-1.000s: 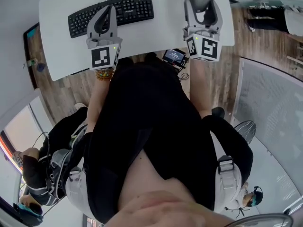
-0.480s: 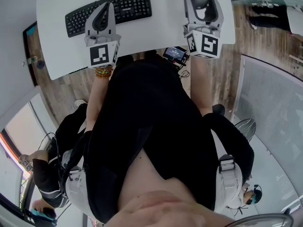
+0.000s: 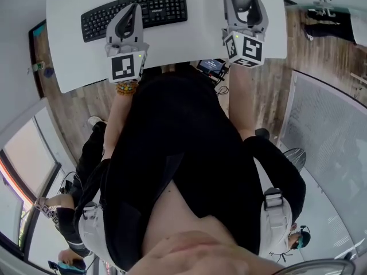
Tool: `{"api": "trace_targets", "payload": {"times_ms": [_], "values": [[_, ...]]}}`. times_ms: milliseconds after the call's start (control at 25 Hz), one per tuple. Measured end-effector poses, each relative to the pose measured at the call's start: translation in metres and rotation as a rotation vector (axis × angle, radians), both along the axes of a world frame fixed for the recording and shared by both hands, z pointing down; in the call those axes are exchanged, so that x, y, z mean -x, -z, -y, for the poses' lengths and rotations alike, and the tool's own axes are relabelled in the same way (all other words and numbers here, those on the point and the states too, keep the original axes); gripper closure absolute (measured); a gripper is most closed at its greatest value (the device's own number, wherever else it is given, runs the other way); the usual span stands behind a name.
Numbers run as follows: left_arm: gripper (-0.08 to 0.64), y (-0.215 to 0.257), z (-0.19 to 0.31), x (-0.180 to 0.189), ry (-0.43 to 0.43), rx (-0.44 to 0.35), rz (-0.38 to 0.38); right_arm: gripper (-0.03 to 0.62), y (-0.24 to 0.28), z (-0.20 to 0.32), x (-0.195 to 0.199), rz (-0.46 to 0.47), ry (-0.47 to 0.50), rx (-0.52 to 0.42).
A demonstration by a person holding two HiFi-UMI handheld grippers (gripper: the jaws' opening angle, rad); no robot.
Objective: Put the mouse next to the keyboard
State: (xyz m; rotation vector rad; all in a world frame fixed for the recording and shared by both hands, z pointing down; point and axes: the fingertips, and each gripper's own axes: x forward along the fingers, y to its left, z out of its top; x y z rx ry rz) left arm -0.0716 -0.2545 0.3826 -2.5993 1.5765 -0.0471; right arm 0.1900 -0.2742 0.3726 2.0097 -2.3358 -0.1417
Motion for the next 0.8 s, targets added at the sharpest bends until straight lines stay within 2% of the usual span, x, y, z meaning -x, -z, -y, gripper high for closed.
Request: {"api": "trace_targets", "payload": {"times_ms": [360, 800], "values": [[0.546, -0.017, -0.001, -0.002, 0.010, 0.053, -0.014, 0.299, -0.055, 0.028, 0.003, 0.018, 0.022, 0.150], [0.546, -0.031, 0.001, 0.008, 0.034, 0.079, -0.016, 0.299, -0.131, 0.051, 0.005, 0.035, 0.023, 0.324]]}}
